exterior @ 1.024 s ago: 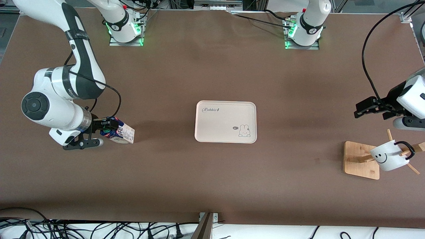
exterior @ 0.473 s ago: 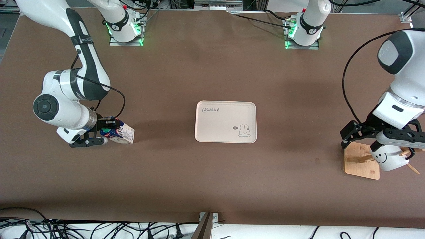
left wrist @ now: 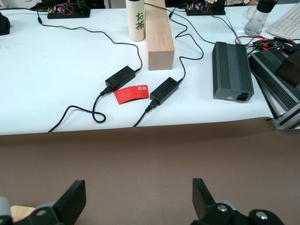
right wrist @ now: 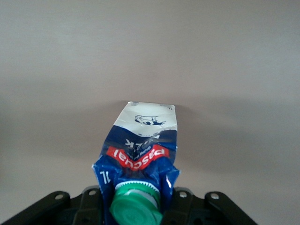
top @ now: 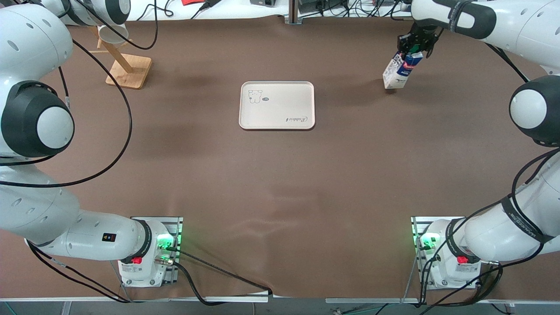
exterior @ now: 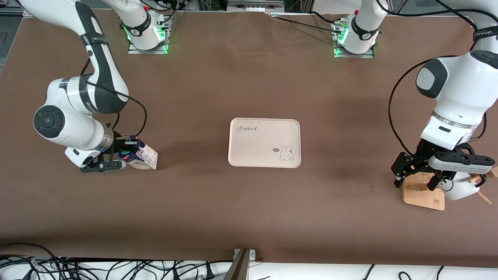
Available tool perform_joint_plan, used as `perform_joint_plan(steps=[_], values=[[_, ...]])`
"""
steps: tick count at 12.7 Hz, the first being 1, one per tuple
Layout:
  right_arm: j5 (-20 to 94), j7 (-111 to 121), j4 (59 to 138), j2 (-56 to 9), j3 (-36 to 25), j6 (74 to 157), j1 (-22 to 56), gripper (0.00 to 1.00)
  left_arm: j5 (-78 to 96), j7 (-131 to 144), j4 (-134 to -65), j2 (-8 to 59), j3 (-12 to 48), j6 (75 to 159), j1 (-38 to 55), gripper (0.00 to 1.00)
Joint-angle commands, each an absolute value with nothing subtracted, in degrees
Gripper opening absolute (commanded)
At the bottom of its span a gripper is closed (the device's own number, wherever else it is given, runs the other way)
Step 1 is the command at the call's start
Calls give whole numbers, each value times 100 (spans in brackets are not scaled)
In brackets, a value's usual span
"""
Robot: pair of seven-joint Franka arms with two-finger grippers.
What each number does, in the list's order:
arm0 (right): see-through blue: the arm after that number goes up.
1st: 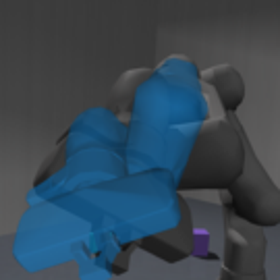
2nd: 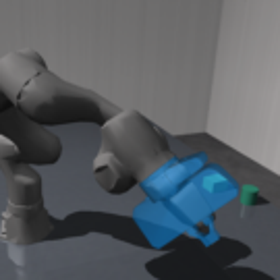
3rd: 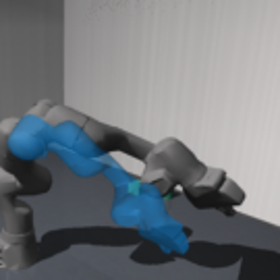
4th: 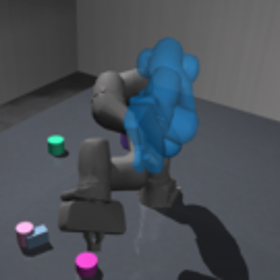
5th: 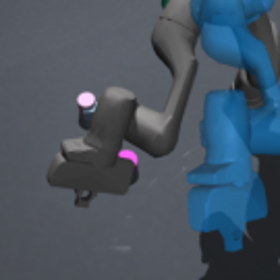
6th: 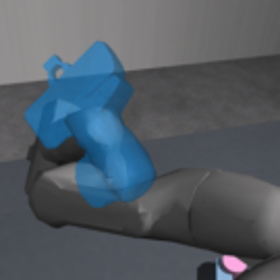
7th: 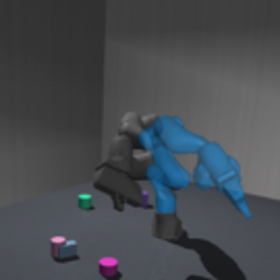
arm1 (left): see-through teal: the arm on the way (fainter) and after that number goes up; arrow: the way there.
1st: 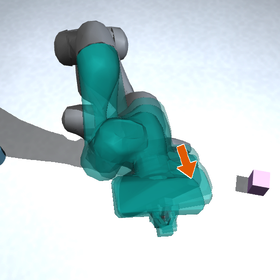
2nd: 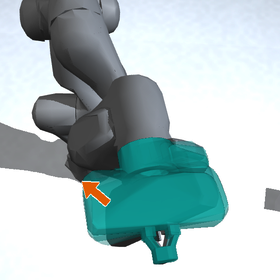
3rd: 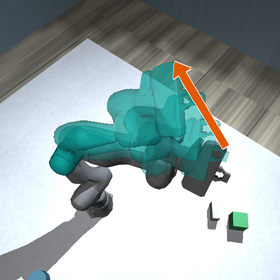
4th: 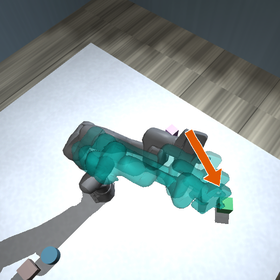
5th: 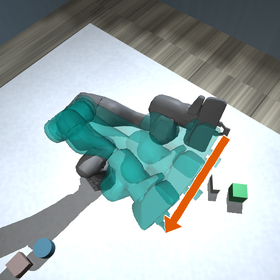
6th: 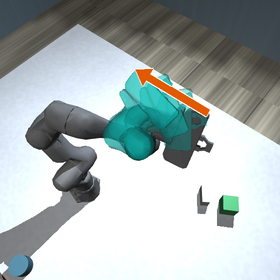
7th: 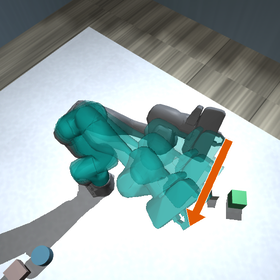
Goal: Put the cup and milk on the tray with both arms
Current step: 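Grasp the milk carton with the right gripper while the left gripper lowers, then carry the milk carton onto the tray with the right gripper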
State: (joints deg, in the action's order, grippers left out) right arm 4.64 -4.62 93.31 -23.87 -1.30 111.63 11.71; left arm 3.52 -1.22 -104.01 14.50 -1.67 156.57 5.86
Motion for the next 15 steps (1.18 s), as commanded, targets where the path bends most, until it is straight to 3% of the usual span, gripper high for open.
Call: perform_joint_plan(steps=[1,3,8,12,15], values=[[598,-1446,8896,-2320,9,10679,1667,36,396,-158,-11098,1178,-202,16431,589,100],[598,-2289,8746,-2373,17,10740,2317,36,396,-150,-11634,1099,-202,17197,580,100],[554,-3787,8165,-3040,9,11222,3715,36,404,-149,-12364,652,-211,17585,396,100],[519,-4148,8174,-3374,0,11908,4008,36,457,-149,-12963,282,-272,17938,343,100],[483,-4140,8174,-3463,0,11962,4043,37,492,-132,-13148,185,-272,18000,212,100]])
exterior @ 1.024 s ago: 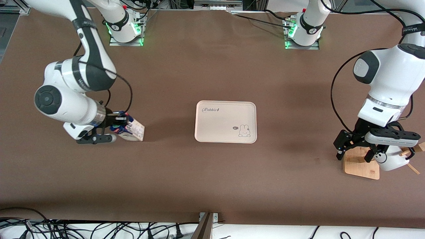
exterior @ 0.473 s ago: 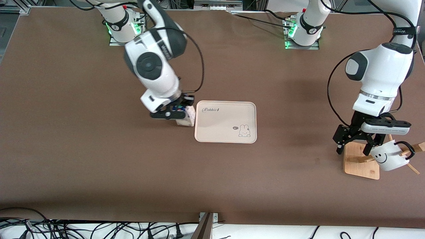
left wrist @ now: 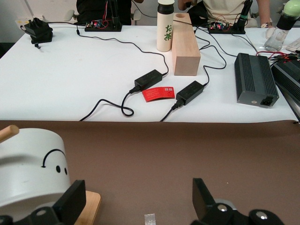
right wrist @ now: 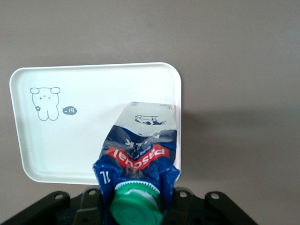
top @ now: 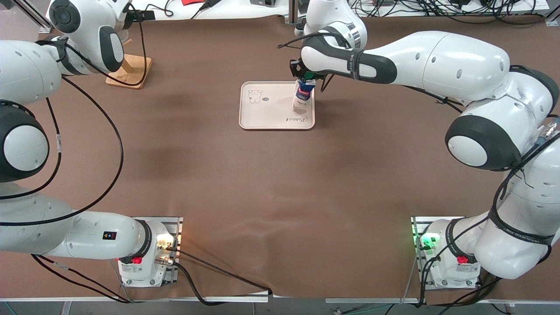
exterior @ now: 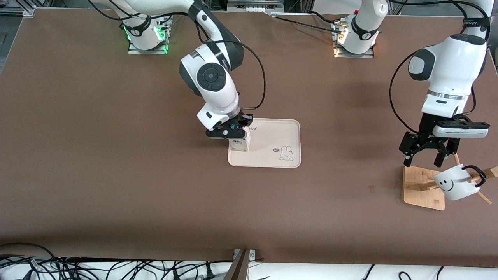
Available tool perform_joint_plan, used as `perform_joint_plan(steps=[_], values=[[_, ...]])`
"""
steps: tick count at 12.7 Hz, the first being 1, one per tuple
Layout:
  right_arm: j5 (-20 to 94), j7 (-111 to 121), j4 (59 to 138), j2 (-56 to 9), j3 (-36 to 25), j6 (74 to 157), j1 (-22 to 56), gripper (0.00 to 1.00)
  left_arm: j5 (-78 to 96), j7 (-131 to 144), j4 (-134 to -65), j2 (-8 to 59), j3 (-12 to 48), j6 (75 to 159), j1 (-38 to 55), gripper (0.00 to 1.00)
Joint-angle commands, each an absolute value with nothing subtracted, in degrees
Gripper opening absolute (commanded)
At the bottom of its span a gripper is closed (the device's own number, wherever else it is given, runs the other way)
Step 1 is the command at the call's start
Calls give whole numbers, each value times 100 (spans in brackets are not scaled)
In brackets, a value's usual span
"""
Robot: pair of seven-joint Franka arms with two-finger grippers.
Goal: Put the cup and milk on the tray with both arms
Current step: 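Carry the milk carton onto the tray with the right gripper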
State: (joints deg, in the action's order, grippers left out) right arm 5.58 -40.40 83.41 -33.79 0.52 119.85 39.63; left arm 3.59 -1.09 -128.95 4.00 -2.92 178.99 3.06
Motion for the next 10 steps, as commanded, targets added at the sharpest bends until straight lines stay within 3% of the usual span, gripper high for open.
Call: perform_joint_plan(steps=[1,3,4,5,6,10], values=[[483,-4114,8174,-3515,0,11962,4043,37,492,-132,-13235,185,-272,18139,202,100],[396,-4104,8183,-3594,0,11962,4043,39,492,-123,-13359,237,-272,18395,141,100],[378,-4052,8200,-3603,0,11962,4034,46,492,-132,-13394,246,-272,18404,132,100],[378,-4069,8200,-3630,0,11962,4034,76,492,-123,-13412,255,-272,18404,132,100],[387,-4095,8191,-3630,0,11962,4034,100,492,-132,-13499,255,-272,18422,132,100],[439,-4122,8043,-3420,-26,11874,4017,100,492,-123,-13930,272,-272,18913,123,100]])
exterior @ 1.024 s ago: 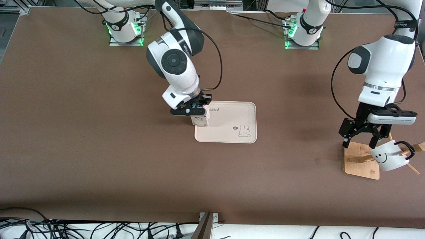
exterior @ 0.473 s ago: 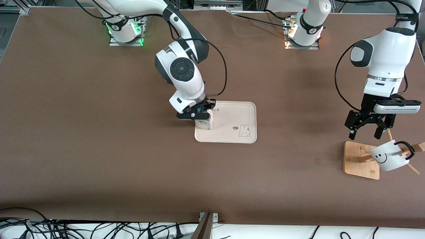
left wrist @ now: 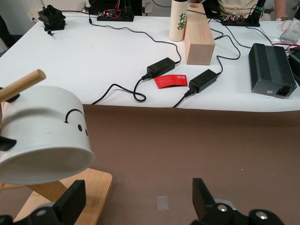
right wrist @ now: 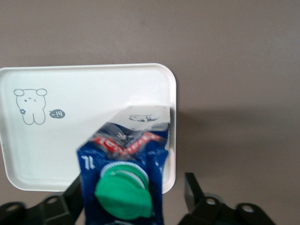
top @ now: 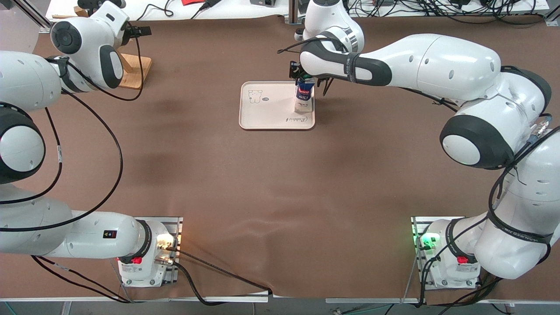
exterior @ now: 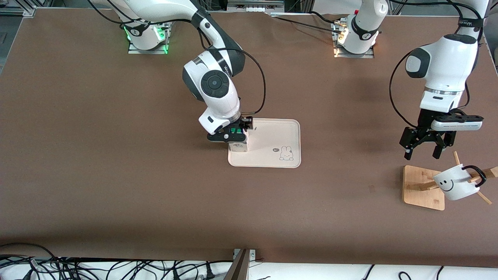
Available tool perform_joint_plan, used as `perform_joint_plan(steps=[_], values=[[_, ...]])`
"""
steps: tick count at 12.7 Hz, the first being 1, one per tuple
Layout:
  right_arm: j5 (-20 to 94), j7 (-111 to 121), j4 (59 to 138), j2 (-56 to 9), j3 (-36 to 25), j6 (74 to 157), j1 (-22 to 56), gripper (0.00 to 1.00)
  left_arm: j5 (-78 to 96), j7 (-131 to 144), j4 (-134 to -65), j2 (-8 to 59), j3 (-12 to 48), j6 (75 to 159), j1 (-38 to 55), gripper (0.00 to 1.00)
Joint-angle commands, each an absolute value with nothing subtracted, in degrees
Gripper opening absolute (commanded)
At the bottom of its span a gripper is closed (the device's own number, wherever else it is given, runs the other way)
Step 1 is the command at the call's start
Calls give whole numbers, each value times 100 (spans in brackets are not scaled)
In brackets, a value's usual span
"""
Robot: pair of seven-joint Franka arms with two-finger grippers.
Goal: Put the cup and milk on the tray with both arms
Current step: 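Carry the milk carton onto the tray with the right gripper, then release the carton and withdraw the right gripper to its rest side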
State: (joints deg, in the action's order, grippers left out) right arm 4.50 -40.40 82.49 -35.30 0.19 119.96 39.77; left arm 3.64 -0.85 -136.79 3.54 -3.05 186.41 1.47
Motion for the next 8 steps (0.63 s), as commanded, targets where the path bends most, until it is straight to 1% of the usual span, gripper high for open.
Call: perform_joint_plan(steps=[1,3,4,5,8], values=[[448,-4139,8033,-3315,-35,11839,4008,100,492,-123,-13974,264,-272,18931,123,100],[448,-4131,8025,-3077,-105,11499,3956,100,492,-114,-14036,264,-272,18958,97,100],[448,-4070,7955,-2946,-149,11235,3755,100,492,-114,-14132,272,-272,19115,18,100],[448,-3974,7650,-2796,-149,10945,3553,100,492,-114,-14194,325,-272,19282,0,100],[579,-2974,6901,-2681,-167,9917,2798,100,492,-114,-14194,378,-272,19327,-79,100]])
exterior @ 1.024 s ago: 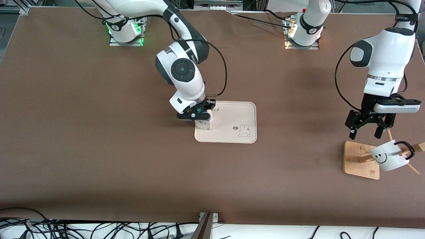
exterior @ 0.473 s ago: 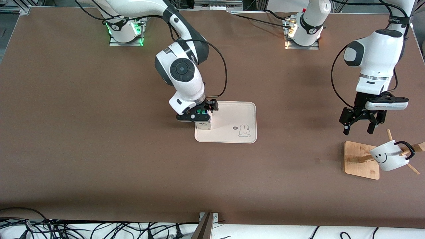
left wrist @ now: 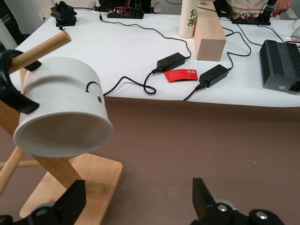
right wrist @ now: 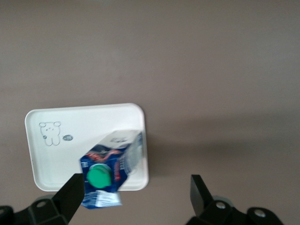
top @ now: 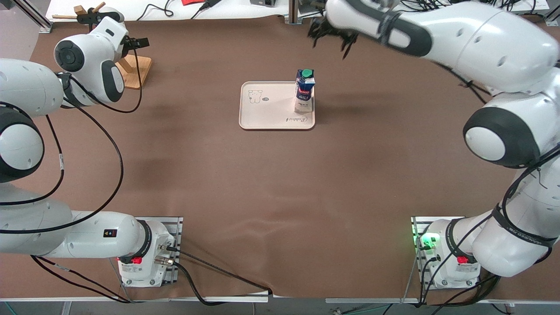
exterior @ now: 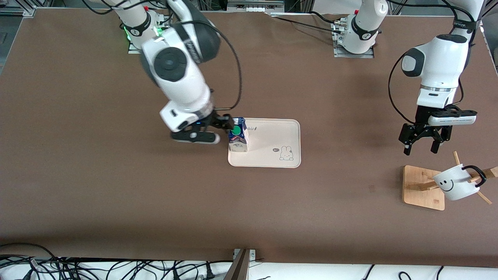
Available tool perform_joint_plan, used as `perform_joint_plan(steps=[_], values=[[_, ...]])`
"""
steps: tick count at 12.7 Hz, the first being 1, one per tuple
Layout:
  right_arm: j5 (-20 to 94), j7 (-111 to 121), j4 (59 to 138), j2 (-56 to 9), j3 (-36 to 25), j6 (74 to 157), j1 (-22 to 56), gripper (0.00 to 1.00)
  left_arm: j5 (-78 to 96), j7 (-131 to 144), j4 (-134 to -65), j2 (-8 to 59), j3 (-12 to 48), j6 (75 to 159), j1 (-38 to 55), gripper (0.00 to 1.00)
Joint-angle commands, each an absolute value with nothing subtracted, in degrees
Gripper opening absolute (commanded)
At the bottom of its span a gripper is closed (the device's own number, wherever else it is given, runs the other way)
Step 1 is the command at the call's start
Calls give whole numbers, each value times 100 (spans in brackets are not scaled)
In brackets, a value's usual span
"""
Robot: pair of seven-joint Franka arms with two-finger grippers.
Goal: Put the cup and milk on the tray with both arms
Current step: 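Release the carton and withdraw the right gripper to its rest side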
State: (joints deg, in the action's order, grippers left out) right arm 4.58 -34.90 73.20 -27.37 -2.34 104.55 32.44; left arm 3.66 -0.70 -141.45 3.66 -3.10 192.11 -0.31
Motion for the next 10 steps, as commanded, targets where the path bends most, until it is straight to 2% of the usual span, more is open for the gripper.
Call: perform_joint_plan(steps=[1,5,10], values=[[693,-2466,6891,-2541,-167,9688,2421,100,492,-114,-14194,448,-272,19440,-79,100],[844,-541,7109,-1786,-483,8746,1391,100,466,-123,-14107,799,-281,19766,-79,100],[468,-114,8049,-968,-677,8710,1310,100,186,-176,-13720,1098,-457,19846,-97,100]])
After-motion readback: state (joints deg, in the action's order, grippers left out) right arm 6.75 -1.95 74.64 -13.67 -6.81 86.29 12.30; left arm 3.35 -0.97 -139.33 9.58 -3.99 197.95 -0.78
